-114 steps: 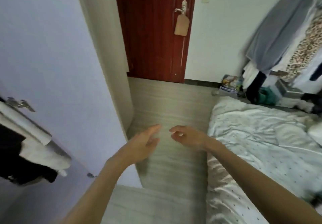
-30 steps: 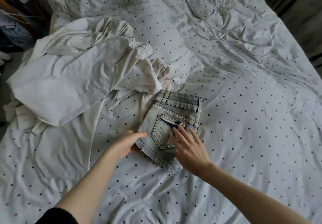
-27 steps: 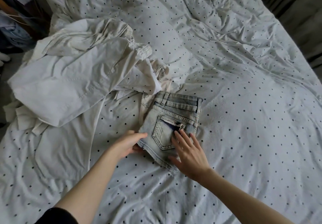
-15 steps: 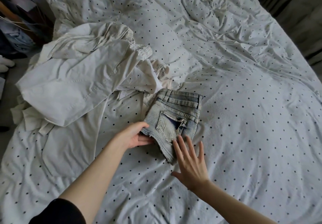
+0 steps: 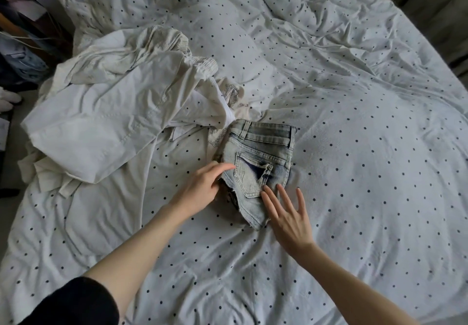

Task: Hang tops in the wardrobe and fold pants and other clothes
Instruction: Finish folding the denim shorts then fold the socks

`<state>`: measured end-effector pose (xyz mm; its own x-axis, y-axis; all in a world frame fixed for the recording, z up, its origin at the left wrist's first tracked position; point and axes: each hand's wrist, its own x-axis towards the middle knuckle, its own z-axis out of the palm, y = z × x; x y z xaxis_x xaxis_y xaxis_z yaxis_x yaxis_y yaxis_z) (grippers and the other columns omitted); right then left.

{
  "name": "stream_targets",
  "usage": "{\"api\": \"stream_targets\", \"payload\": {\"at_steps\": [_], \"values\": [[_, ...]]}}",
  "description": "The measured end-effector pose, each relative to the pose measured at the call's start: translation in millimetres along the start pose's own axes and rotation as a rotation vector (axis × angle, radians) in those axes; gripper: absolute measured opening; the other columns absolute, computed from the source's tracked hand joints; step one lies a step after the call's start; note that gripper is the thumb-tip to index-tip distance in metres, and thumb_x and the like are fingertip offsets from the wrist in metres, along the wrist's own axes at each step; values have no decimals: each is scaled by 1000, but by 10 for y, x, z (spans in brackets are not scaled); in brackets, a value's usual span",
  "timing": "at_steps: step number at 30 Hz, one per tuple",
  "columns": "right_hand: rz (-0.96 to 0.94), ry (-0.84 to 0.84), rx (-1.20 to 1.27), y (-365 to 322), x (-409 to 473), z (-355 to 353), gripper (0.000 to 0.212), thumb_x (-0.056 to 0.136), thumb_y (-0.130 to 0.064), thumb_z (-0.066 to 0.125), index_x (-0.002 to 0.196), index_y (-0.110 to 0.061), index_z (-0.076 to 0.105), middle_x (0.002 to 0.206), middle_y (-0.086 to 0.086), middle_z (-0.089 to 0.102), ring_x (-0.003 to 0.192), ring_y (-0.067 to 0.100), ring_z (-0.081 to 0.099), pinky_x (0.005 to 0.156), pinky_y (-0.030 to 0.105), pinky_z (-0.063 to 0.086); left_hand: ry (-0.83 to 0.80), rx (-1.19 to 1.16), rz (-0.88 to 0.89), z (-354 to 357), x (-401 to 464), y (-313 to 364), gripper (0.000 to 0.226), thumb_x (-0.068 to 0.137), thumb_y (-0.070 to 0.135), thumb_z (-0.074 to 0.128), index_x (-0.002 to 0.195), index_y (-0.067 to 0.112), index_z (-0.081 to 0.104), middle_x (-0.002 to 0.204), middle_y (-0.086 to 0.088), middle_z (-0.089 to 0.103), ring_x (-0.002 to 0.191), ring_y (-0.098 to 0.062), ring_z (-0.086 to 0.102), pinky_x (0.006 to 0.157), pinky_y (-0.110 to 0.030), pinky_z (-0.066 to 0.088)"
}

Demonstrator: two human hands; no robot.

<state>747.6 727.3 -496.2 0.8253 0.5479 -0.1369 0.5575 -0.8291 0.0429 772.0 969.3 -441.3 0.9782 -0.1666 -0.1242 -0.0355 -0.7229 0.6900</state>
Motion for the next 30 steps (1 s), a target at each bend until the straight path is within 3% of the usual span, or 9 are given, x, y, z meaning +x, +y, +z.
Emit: {"api": "stream_targets", "payload": {"at_steps": [2,4,9,12,16,21,25,28,30], "values": [[0,20,14,-4,18,21,96,52,-12,88,137,-11,44,143,4,46,130,31,44,105,56,17,30,169,110,-51,125,14,51,64,-24,59,103,6,69,92,-14,63,84,-34,62,67,-38,52],[5,44,25,7,23,26,96,52,-8,88,138,-11,43,142,4,47,130,31,44,107,56,16,81,271,185,-96,212,26,35,58,-15,73,87,4,72,77,-14,56,71,-32,57,61,-39,49],[-48,62,11,92,-38,14,105,53,-13,90,141,-12,34,144,2,44,131,29,43,106,56,20,103,182,87,-40,102,-84,25,70,0,76,93,6,70,109,-10,67,106,-26,60,91,-28,32],[-69,116,3,150,-19,1,106,53,-15,89,143,-11,34,138,4,51,129,28,46,109,55,14,128,111,-26,3,98,-104,24,80,14,71,104,8,69,105,-9,69,102,-26,56,82,-22,31],[-79,239,57,236,82,-53,81,58,-11,85,132,-4,52,122,7,64,121,30,55,107,55,17,140,98,-105,37,260,-68,32,88,27,64,114,9,64,74,-5,59,82,-25,52,68,-27,32],[-11,343,352,349,312,-252,43,66,-10,81,103,3,63,98,12,70,101,28,66,105,61,29,173,13,-240,57,382,-215,23,89,35,60,78,14,58,53,10,40,49,-13,38,47,-27,23],[230,243,774,459,538,-482,15,83,-15,70,80,-6,60,69,7,64,70,18,56,89,42,45,220,-6,-302,53,479,-241,41,89,38,59,61,28,31,50,11,37,46,-6,37,44,-25,22],[423,289,905,512,779,-548,28,87,-21,66,68,-8,50,57,5,54,52,19,46,58,34,42,210,32,-306,55,638,-263,36,90,41,56,66,24,36,52,8,40,49,-16,44,44,-29,24],[568,304,864,548,992,-517,33,89,-29,62,68,-9,46,53,3,49,47,19,41,48,31,31,225,60,-334,67,816,-263,34,90,42,56,76,14,43,60,5,47,60,-24,50,50,-31,27]]}}
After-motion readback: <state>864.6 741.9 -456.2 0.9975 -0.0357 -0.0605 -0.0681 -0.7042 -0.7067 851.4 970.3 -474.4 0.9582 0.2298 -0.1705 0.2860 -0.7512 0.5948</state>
